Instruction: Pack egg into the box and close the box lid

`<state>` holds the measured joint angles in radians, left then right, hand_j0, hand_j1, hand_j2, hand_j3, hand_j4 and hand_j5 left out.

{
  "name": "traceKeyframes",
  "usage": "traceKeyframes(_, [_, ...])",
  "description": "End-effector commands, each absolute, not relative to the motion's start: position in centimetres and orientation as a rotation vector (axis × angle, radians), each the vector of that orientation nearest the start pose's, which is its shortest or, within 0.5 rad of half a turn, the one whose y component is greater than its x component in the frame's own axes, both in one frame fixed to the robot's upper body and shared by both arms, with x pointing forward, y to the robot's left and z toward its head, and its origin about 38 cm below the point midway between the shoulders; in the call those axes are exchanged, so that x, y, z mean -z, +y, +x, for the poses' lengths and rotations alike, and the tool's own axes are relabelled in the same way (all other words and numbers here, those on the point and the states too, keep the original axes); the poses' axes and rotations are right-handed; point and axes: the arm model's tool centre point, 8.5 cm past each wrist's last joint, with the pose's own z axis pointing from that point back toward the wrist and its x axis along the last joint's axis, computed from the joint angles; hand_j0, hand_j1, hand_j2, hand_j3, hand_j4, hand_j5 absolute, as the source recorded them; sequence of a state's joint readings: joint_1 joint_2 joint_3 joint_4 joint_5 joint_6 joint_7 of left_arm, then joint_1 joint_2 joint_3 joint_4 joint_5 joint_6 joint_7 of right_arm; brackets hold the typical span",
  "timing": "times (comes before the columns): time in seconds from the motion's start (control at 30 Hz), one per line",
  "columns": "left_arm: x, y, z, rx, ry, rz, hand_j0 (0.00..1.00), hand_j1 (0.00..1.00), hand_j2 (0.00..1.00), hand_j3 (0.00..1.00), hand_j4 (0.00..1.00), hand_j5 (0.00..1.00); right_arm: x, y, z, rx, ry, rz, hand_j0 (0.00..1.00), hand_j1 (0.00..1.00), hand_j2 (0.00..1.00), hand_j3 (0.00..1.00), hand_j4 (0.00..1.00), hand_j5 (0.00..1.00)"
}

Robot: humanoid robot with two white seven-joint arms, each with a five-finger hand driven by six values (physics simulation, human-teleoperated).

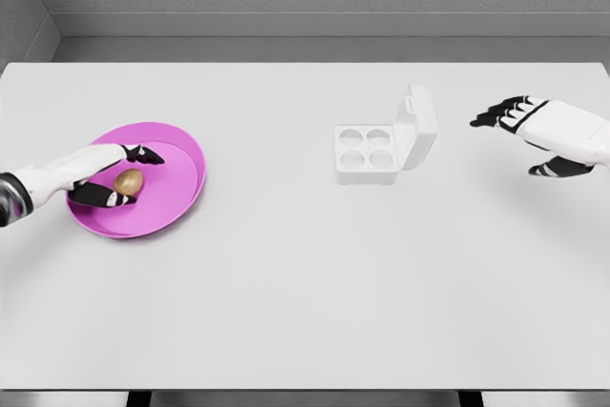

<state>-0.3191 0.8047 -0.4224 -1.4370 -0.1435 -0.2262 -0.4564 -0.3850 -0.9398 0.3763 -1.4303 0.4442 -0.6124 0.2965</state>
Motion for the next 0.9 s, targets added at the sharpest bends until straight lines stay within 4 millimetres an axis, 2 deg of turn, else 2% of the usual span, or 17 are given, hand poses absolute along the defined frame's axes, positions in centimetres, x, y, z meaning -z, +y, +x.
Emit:
traceKeyframes(0.0, [-13.6, 36.3, 40.7, 1.421, -1.272, 0.274, 0.74, 0.74, 0.74, 0.74, 0.74, 0.74, -20.6, -39.2, 40.6, -1.849, -1.445, -0.596, 0.96, 0.96, 0.96, 0.96, 0.96, 0.96])
traceKeyframes(0.23, [-13.2, 36.2, 40.8, 1.412, -1.269, 0.267, 0.74, 0.74, 0.74, 0.74, 0.74, 0.74, -19.8, -38.9, 41.4, -1.867, -1.403, -0.569, 0.96, 0.96, 0.96, 0.96, 0.96, 0.96])
traceKeyframes(0.3, [-13.1, 36.4, 40.8, 1.409, -1.264, 0.268, 0.7, 0.7, 0.7, 0.7, 0.7, 0.7, -19.9, -38.9, 41.5, -1.865, -1.404, -0.572, 0.96, 0.96, 0.96, 0.96, 0.96, 0.96])
traceKeyframes(0.8, [-13.1, 36.8, 40.9, 1.399, -1.259, 0.275, 0.7, 0.7, 0.7, 0.7, 0.7, 0.7, -19.6, -38.5, 42.1, -1.866, -1.389, -0.553, 0.95, 0.95, 0.95, 0.95, 0.95, 0.95])
traceKeyframes(0.87, [-13.1, 36.8, 40.9, 1.399, -1.259, 0.275, 0.65, 0.65, 0.65, 0.65, 0.65, 0.65, -19.5, -38.5, 42.1, -1.865, -1.389, -0.551, 0.95, 0.95, 0.95, 0.95, 0.95, 0.95])
